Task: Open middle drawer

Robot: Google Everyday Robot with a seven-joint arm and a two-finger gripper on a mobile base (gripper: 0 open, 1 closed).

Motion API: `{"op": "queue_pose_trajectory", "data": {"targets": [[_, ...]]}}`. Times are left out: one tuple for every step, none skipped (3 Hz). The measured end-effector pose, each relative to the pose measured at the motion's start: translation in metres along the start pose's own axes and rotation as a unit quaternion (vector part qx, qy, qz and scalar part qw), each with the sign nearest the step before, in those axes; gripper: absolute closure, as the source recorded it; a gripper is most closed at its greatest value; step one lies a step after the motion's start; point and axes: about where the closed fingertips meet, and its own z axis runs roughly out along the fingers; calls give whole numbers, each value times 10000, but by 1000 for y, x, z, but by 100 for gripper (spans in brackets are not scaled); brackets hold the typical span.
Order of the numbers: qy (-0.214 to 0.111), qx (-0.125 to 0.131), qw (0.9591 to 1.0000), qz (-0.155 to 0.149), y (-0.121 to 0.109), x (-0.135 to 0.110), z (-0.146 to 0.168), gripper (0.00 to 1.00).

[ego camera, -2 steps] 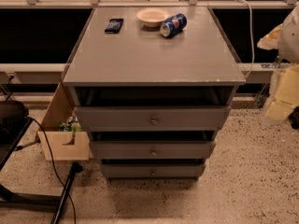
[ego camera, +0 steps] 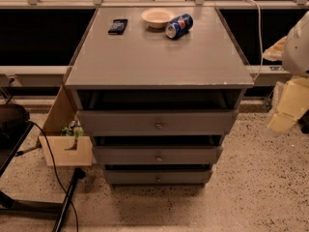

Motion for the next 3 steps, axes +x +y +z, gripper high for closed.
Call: {"op": "queue_pose_trajectory", "data": {"targets": [[-119,-122,9996,218,7,5,29,0],[-274,-215,9984,440,16,13,68,0],[-474,-247,9967,605,24,21,106,0]]}}
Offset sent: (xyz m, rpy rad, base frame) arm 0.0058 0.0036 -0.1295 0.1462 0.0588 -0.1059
